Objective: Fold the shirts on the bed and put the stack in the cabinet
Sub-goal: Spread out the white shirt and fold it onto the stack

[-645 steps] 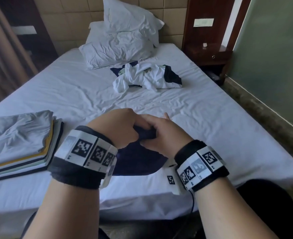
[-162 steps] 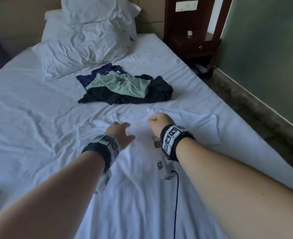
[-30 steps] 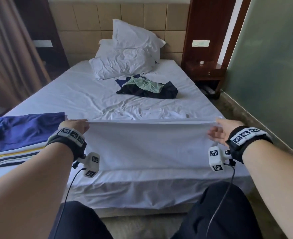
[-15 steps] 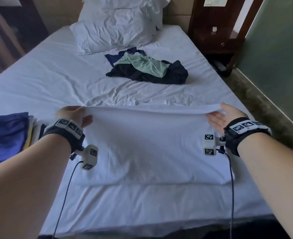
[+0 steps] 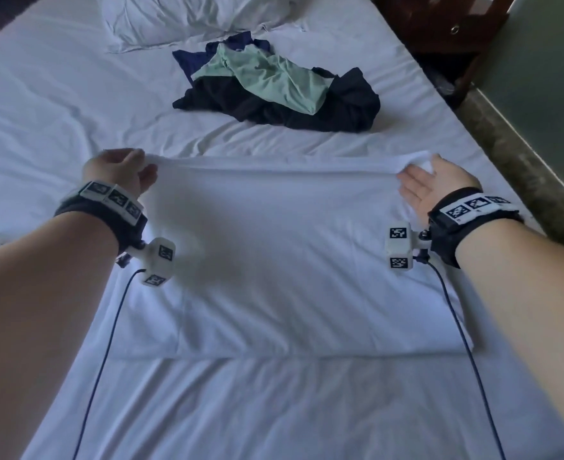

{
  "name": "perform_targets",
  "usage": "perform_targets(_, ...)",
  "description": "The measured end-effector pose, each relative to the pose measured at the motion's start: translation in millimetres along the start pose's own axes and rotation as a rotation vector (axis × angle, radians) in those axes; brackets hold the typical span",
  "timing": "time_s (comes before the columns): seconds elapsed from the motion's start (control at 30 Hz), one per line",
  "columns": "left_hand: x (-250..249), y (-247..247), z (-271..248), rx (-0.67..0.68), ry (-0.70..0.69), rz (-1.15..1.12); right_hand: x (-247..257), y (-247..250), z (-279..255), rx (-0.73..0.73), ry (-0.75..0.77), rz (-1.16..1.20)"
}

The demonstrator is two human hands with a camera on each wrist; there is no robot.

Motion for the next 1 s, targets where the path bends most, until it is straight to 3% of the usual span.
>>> perform_targets(0.17, 5.8, -1.7, -19.0, 0.079, -0.106, 0.082, -3.9, 4.5, -31.6, 0.035, 0.091, -0.254)
perform_targets(0.27, 1.0, 10.4, -49.4, 0.131, -0.199, 0.242, -7.7, 17.3, -69.0, 0.085, 0.271, -0.791)
perform_targets(0.33, -6.7, 17.8, -81.0, 0.152, -0.314, 0.533, -16.1, 25.9, -99.5, 0.195, 0.302, -1.227)
perform_targets(0.4, -6.8, 22.6, -118.1, 0.17, -0.466, 0.932, -28.3, 37.5, -125.4, 0.275, 0.236, -1.584)
perform_targets(0.5, 11.8, 28.8, -163.6, 0.285, -0.567, 1.314, -44.3, 53.3, -158.1, 0.32, 0.272, -1.928)
perform_targets(0.63, 61.4, 31.9, -193.0, 0.544, -0.577, 1.641, -67.7, 82.0, -184.5, 0.333, 0.34, -2.053)
perform_targets(0.73, 87.5, 29.1, -204.2, 0.611, -0.592, 1.771, -76.1, 100.8, -188.1, 0.317, 0.393, -2.054)
perform_targets(0.87, 89.1, 25.5, -206.4, 0.666, -0.545, 1.893, -78.1, 102.2, -182.7, 0.36, 0.251, -2.057)
perform_targets(1.0, 86.2, 25.4, -200.9, 0.713, -0.571, 1.849, -81.1, 97.7, -166.6, 0.384, 0.142, -2.059)
Point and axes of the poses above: each hand's wrist, its own z-axis towards the middle knuckle, its own y-axis out of the back of the hand, x = y × z, the point moved 3 cm from there along z, towards the middle knuckle, and after that the axes turned 14 degrees about z, right-handed, at the moved point
